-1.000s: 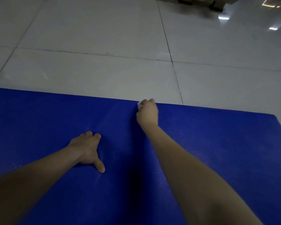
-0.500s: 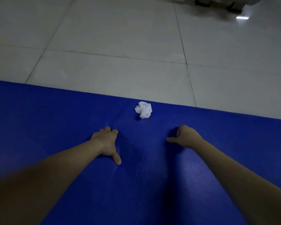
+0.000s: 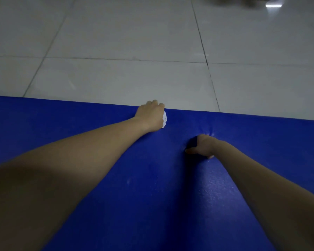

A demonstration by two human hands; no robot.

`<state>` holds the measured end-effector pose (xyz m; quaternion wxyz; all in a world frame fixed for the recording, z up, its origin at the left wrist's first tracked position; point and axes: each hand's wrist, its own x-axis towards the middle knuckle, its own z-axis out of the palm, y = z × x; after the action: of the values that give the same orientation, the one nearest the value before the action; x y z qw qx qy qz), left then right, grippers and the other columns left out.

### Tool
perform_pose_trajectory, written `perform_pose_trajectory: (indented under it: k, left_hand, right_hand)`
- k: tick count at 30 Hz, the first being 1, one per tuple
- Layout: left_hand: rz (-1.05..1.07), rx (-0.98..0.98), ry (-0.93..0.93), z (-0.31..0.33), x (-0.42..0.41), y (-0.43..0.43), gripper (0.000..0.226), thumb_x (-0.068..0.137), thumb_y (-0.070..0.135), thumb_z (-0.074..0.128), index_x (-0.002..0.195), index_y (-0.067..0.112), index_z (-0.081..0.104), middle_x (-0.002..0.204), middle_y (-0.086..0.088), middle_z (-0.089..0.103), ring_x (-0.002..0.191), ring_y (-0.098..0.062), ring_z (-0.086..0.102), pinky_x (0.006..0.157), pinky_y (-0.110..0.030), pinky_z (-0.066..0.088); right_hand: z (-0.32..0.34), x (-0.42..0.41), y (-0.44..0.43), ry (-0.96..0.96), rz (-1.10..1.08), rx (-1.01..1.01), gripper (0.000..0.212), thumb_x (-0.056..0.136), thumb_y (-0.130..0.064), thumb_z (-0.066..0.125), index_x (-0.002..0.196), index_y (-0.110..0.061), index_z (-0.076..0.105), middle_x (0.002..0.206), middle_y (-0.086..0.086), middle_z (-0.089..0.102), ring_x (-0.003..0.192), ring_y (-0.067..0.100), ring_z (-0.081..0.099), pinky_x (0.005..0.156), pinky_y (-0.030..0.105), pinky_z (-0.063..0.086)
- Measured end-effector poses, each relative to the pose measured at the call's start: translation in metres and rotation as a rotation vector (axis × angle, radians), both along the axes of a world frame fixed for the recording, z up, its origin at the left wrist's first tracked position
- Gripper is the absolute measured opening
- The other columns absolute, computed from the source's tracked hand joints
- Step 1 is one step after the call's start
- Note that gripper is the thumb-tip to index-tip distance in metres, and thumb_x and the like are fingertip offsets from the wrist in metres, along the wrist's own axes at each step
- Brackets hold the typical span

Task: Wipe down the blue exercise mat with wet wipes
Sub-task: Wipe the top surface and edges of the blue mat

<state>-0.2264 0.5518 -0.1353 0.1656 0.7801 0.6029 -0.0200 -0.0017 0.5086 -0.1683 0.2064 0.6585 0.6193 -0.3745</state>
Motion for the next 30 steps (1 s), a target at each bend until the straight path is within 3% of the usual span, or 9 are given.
perform_pose_trajectory:
  k: [2, 5, 7, 9, 11, 14, 21, 25, 30]
  left_hand:
    - [0.014, -0.056, -0.046, -0.012, 0.004, 0.007, 0.027, 0.091, 0.012, 0.058, 0.068, 0.021, 0.047, 0.087, -0.003, 0.057, 0.079, -0.022, 0.051, 0.059, -0.031, 0.036]
    - [0.046, -0.029, -0.197, -0.023, 0.015, 0.015, 0.028, 0.087, 0.002, 0.056, 0.065, 0.016, 0.046, 0.069, -0.001, 0.056, 0.069, -0.018, 0.052, 0.054, -0.032, 0.043]
    - [0.068, 0.055, -0.311, -0.027, 0.028, 0.017, 0.013, 0.090, 0.002, 0.053, 0.081, 0.011, 0.054, 0.072, 0.007, 0.055, 0.065, -0.012, 0.052, 0.061, -0.032, 0.048]
    - [0.010, 0.120, -0.311, -0.034, 0.042, 0.019, 0.010, 0.093, 0.003, 0.050, 0.088, 0.010, 0.054, 0.080, 0.004, 0.058, 0.070, -0.015, 0.054, 0.064, -0.033, 0.049]
    - [-0.070, 0.158, -0.218, -0.045, 0.049, 0.021, 0.009, 0.096, 0.007, 0.050, 0.088, 0.012, 0.052, 0.092, -0.003, 0.059, 0.077, -0.021, 0.054, 0.066, -0.038, 0.048]
    - [-0.059, 0.191, -0.025, -0.055, 0.033, 0.030, 0.004, 0.098, 0.007, 0.048, 0.101, 0.011, 0.050, 0.091, -0.007, 0.057, 0.073, -0.021, 0.049, 0.060, -0.036, 0.037]
    - [0.228, 0.239, 0.051, -0.056, -0.085, 0.027, 0.012, 0.100, 0.015, 0.045, 0.090, 0.008, 0.047, 0.090, -0.010, 0.056, 0.075, -0.025, 0.052, 0.059, -0.038, 0.040]
    - [0.438, 0.232, -0.031, -0.067, -0.123, 0.024, 0.016, 0.097, 0.017, 0.052, 0.095, 0.001, 0.057, 0.094, -0.011, 0.061, 0.081, -0.028, 0.059, 0.062, -0.041, 0.049]
    - [0.526, 0.152, -0.295, -0.071, -0.078, 0.018, 0.014, 0.097, 0.017, 0.051, 0.089, 0.009, 0.058, 0.086, -0.005, 0.068, 0.070, -0.020, 0.068, 0.061, -0.036, 0.056]
  right_hand:
    - [-0.005, 0.002, 0.001, -0.004, 0.012, 0.017, 0.047, 0.089, -0.055, 0.067, 0.098, -0.011, 0.053, 0.080, 0.007, 0.059, 0.069, 0.021, 0.060, 0.060, 0.029, 0.046]
    - [-0.008, 0.002, 0.003, -0.018, 0.025, 0.008, 0.045, 0.090, -0.055, 0.066, 0.094, -0.012, 0.053, 0.080, 0.007, 0.060, 0.071, 0.020, 0.061, 0.061, 0.029, 0.046]
    - [-0.004, 0.000, 0.006, -0.024, 0.008, -0.036, 0.044, 0.090, -0.054, 0.067, 0.086, -0.013, 0.051, 0.077, 0.009, 0.060, 0.065, 0.021, 0.061, 0.058, 0.028, 0.048]
    - [-0.002, -0.001, 0.009, -0.028, -0.016, -0.068, 0.044, 0.090, -0.053, 0.068, 0.088, -0.012, 0.050, 0.079, 0.011, 0.061, 0.065, 0.022, 0.063, 0.059, 0.029, 0.051]
    - [-0.002, -0.003, 0.011, -0.033, -0.021, -0.079, 0.044, 0.090, -0.052, 0.068, 0.087, -0.013, 0.050, 0.081, 0.011, 0.062, 0.066, 0.022, 0.064, 0.060, 0.029, 0.053]
    - [-0.004, -0.003, 0.012, -0.038, -0.008, -0.088, 0.047, 0.090, -0.054, 0.067, 0.093, -0.010, 0.051, 0.083, 0.011, 0.062, 0.065, 0.022, 0.065, 0.058, 0.028, 0.052]
    - [-0.002, -0.002, 0.010, -0.042, -0.042, -0.092, 0.056, 0.088, -0.056, 0.069, 0.107, -0.012, 0.041, 0.092, 0.010, 0.053, 0.065, 0.021, 0.062, 0.048, 0.024, 0.048]
    - [0.001, -0.004, 0.008, -0.070, -0.019, -0.077, 0.059, 0.089, -0.057, 0.067, 0.110, -0.011, 0.037, 0.083, 0.007, 0.050, 0.063, 0.021, 0.061, 0.053, 0.027, 0.049]
    - [0.002, -0.006, 0.007, -0.073, -0.012, -0.069, 0.060, 0.090, -0.057, 0.066, 0.114, -0.011, 0.036, 0.088, 0.006, 0.049, 0.069, 0.021, 0.062, 0.058, 0.028, 0.051]
